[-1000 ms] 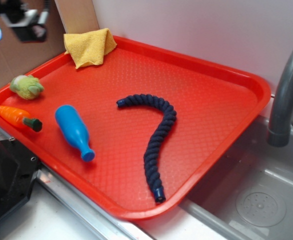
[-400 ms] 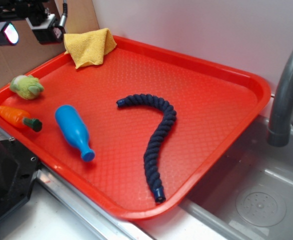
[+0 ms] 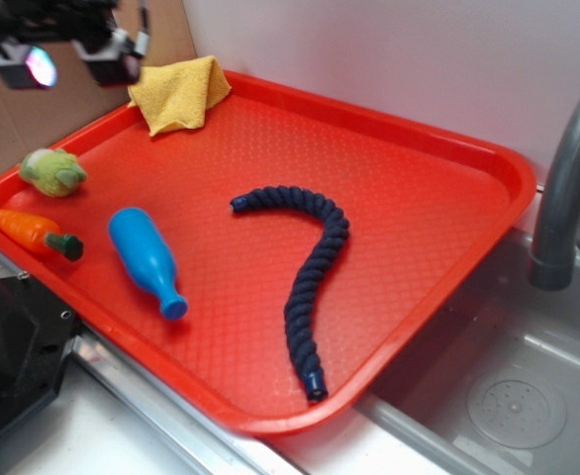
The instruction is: Grab the yellow cloth.
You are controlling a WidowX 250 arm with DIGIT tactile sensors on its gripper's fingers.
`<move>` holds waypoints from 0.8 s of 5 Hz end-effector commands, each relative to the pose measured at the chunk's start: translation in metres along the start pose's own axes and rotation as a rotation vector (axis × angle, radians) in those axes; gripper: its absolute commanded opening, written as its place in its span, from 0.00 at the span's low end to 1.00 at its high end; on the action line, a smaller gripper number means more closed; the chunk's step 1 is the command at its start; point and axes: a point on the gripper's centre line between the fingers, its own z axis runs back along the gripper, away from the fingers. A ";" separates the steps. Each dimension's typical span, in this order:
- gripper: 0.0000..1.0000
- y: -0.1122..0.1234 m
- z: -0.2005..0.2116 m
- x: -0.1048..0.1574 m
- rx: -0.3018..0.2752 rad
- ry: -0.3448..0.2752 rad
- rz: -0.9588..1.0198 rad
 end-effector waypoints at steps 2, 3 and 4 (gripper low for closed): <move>1.00 -0.005 -0.056 0.067 -0.014 -0.133 -0.071; 1.00 -0.005 -0.073 0.083 0.022 -0.165 -0.071; 1.00 -0.001 -0.086 0.098 0.039 -0.143 -0.072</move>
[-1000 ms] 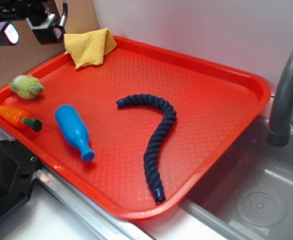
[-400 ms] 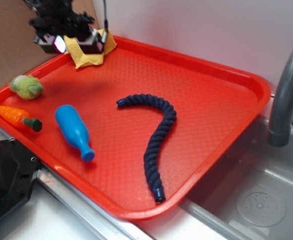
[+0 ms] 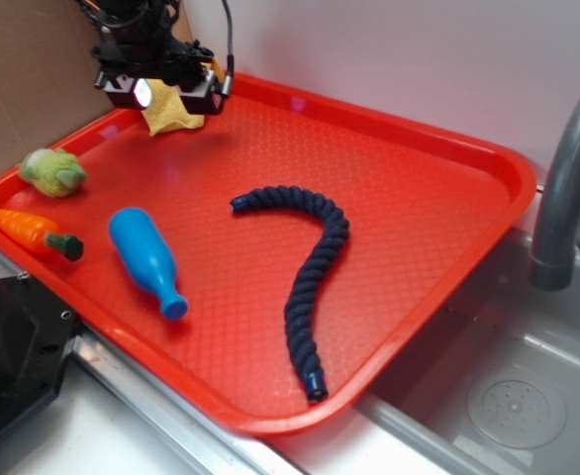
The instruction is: Grab the yellow cloth.
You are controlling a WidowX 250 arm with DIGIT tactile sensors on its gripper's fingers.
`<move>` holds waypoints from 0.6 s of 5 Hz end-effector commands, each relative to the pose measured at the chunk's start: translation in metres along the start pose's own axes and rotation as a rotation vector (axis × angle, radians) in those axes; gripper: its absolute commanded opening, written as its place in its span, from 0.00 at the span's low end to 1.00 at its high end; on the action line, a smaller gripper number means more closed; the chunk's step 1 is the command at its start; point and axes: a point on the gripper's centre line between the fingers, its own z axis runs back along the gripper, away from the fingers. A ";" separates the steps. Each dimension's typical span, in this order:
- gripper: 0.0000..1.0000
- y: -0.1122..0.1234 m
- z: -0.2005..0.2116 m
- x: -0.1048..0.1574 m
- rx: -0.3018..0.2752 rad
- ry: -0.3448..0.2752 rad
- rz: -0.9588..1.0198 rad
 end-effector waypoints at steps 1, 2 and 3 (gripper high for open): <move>1.00 0.012 -0.018 0.034 0.008 -0.010 0.022; 0.04 0.020 -0.031 0.037 0.002 0.013 0.043; 0.00 0.040 -0.006 -0.004 -0.005 0.041 0.070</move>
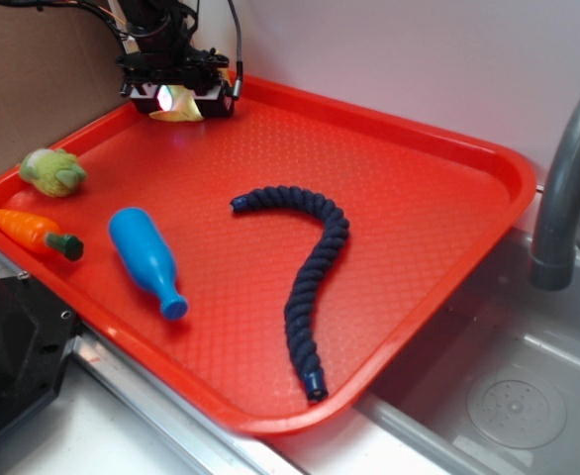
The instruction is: Grab the yellow cloth.
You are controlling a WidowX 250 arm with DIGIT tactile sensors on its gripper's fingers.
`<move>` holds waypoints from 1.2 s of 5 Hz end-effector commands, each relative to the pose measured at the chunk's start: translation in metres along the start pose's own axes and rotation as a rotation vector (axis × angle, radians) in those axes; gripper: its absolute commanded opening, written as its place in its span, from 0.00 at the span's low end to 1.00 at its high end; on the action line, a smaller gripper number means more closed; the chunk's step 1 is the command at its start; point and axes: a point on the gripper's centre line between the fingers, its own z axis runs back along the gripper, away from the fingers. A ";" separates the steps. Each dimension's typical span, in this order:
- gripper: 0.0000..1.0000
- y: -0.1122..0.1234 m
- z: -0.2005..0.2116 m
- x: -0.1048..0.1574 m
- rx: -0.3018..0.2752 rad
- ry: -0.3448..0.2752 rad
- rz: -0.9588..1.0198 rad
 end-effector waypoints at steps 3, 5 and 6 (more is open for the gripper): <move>0.00 0.063 0.155 -0.084 -0.186 0.214 -0.123; 0.00 0.016 0.172 -0.041 -0.153 0.330 -0.183; 1.00 0.021 0.155 -0.032 -0.125 0.261 -0.166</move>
